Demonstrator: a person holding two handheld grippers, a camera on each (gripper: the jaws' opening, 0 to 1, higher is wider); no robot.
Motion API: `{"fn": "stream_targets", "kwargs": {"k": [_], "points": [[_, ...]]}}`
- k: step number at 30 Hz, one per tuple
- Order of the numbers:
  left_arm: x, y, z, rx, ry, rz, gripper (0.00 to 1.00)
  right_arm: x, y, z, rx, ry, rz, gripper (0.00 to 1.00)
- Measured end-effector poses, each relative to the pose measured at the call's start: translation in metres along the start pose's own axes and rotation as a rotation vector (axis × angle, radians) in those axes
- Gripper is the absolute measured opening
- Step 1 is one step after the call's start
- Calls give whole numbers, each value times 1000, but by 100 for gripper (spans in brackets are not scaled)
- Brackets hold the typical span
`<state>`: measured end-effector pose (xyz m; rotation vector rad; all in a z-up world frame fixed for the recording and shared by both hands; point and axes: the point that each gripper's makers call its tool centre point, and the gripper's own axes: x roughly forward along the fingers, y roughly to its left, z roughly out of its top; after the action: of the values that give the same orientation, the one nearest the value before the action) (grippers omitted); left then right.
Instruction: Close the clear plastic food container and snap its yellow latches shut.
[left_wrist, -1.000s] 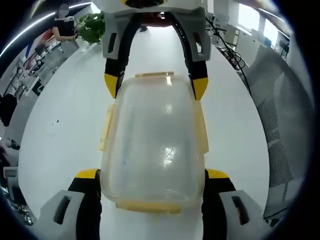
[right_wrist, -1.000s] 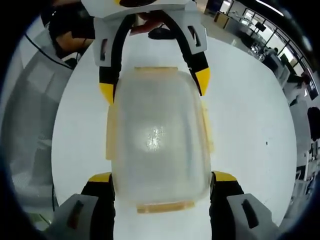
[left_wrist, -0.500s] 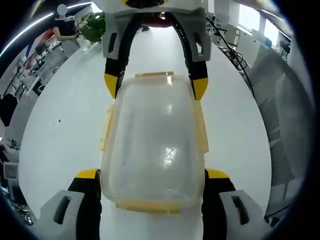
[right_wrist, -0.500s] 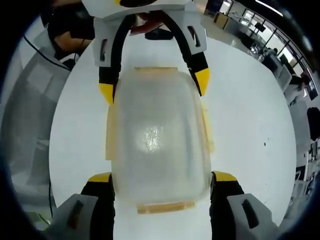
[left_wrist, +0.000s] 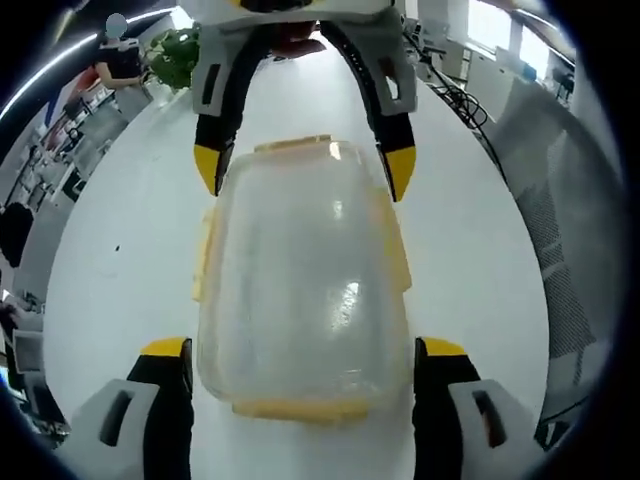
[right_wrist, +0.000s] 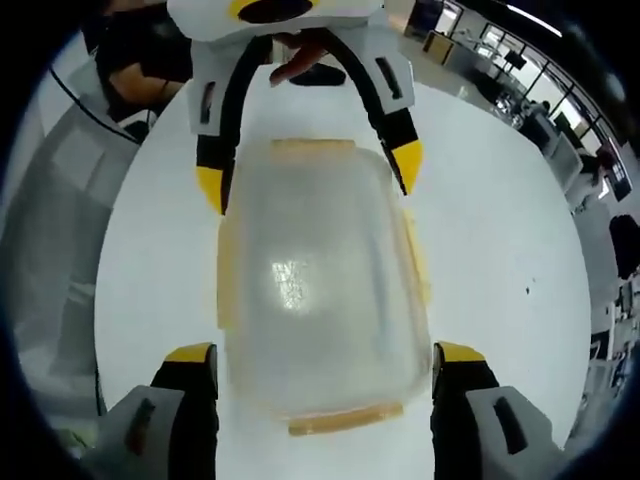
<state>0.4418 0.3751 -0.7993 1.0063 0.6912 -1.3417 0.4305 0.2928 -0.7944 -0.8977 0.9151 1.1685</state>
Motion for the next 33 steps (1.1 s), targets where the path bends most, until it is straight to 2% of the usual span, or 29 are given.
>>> {"fn": "stream_targets", "kwargs": {"k": [2,6,11,13,16,17,20,23,26,30,33], "points": [[-1,-1,6,-48,-49,-4,99,-2,0,-2,2,-5,-11,94],[-2,-4,5,-35,-38,-3,99,-5,-2,-2,6,-18,-35,98],[-6,-1,9,-37,-57,19,99,-6,0,-1,19,-44,-49,98],[-8,0,11,-55,-67,30,99,-8,0,1,45,-65,-58,98],[-11,1,11,-104,-92,44,99,-15,-6,1,160,-131,-84,98],[-12,1,11,-108,-102,52,99,-17,-5,5,168,-167,-82,97],[-13,-1,8,-137,-108,58,99,-20,-5,-2,194,-169,-94,97],[-16,-3,8,-196,-139,65,99,-22,-2,1,228,-207,-99,97],[-18,-3,7,-199,-152,96,99,-22,2,1,235,-211,-111,97],[-24,-2,4,-282,-182,128,99,-23,5,2,291,-246,-121,96],[-27,-2,3,-314,-204,145,99,-24,7,2,321,-270,-134,96]]}}
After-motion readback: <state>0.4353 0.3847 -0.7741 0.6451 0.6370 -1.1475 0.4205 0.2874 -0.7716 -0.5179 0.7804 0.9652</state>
